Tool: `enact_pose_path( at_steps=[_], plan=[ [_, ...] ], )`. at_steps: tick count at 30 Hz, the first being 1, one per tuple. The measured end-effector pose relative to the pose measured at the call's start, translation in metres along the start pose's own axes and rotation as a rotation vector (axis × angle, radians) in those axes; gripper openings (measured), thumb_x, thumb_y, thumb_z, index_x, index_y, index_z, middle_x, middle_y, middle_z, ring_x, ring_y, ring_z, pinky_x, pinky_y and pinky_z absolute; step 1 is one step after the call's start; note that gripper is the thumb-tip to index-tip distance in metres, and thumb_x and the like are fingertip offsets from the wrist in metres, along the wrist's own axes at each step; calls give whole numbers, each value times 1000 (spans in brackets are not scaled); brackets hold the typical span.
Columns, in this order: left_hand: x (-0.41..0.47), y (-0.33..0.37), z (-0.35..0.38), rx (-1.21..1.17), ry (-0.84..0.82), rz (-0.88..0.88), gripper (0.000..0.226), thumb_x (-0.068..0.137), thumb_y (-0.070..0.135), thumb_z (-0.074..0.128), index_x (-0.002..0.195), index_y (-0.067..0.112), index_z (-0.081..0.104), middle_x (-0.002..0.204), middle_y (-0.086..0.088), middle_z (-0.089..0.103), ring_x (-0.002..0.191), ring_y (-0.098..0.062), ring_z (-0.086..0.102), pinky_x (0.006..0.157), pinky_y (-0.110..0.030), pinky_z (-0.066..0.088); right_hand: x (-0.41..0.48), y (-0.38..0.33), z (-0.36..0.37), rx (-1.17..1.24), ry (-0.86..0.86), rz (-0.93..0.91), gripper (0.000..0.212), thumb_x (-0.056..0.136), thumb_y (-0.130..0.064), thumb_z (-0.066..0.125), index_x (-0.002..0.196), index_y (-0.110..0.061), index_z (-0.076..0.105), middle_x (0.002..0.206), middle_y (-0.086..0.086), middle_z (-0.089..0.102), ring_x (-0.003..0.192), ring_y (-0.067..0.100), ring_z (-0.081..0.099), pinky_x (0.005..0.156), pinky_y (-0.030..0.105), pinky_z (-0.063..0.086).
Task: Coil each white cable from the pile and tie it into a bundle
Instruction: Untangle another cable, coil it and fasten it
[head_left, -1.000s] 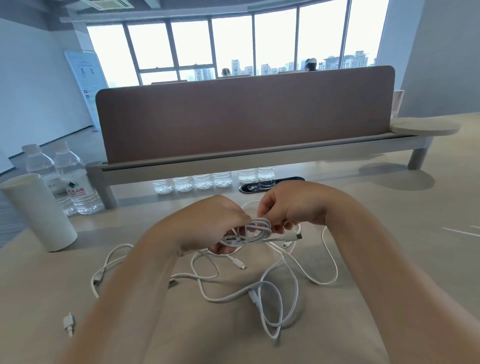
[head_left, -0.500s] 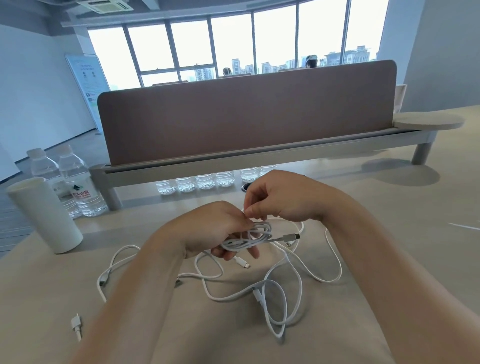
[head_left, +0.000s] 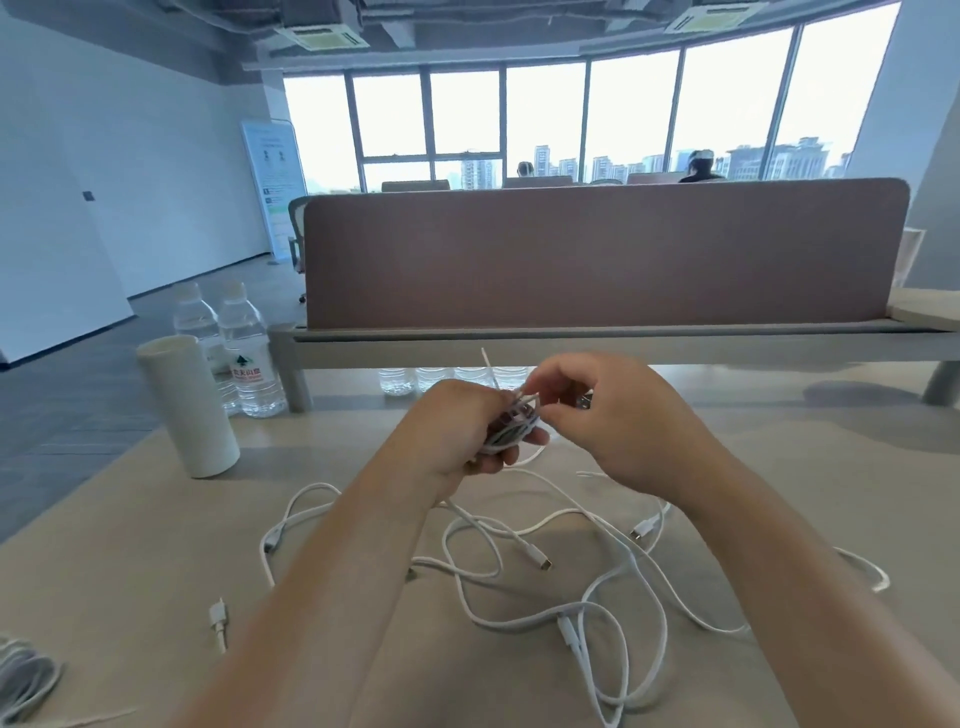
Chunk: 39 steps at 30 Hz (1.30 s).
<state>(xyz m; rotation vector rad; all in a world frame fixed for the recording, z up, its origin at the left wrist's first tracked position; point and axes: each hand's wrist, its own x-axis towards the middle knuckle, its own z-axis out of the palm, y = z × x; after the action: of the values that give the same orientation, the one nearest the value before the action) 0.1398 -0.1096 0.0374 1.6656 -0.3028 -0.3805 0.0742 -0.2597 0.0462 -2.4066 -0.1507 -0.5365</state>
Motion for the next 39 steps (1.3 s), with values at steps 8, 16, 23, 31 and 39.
enact_pose_path(
  at_steps=[8, 16, 23, 31, 39],
  plan=[
    [-2, 1, 1, 1, 12, 31, 19, 87, -1, 53, 77, 1, 69, 60, -12, 57, 49, -20, 54, 50, -24, 38, 2, 2, 8, 8, -14, 13, 8, 89, -22, 73, 92, -28, 76, 82, -13, 72, 78, 5, 62, 76, 29, 52],
    [-2, 2, 1, -91, -48, -16, 17, 95, 13, 58, 89, 4, 71, 77, -14, 70, 56, -19, 53, 50, -24, 37, 5, 5, 16, 397, 97, 113, 20, 92, -7, 67, 80, -21, 75, 73, 1, 73, 60, 6, 63, 56, 19, 47],
    [-1, 3, 3, -127, -16, 2, 21, 99, 16, 55, 91, 4, 70, 78, -14, 70, 59, -21, 52, 47, -23, 36, 6, 8, 22, 620, 196, 174, 22, 96, -4, 60, 85, -14, 76, 67, 2, 69, 65, 18, 63, 55, 23, 45],
    [-2, 3, 6, -93, 6, 1, 25, 99, 20, 59, 94, -1, 72, 81, -16, 73, 59, -21, 54, 50, -25, 40, 5, 10, 21, 657, 222, 194, 10, 92, -13, 69, 85, -9, 75, 67, 10, 70, 60, 17, 57, 55, 22, 45],
    [-1, 2, 7, -105, 17, -10, 24, 99, 15, 57, 97, -3, 72, 84, -19, 74, 60, -22, 54, 49, -24, 39, 8, 13, 25, 614, 264, 190, 12, 92, -13, 68, 83, -12, 77, 63, 5, 69, 59, 16, 55, 56, 25, 45]
  ],
)
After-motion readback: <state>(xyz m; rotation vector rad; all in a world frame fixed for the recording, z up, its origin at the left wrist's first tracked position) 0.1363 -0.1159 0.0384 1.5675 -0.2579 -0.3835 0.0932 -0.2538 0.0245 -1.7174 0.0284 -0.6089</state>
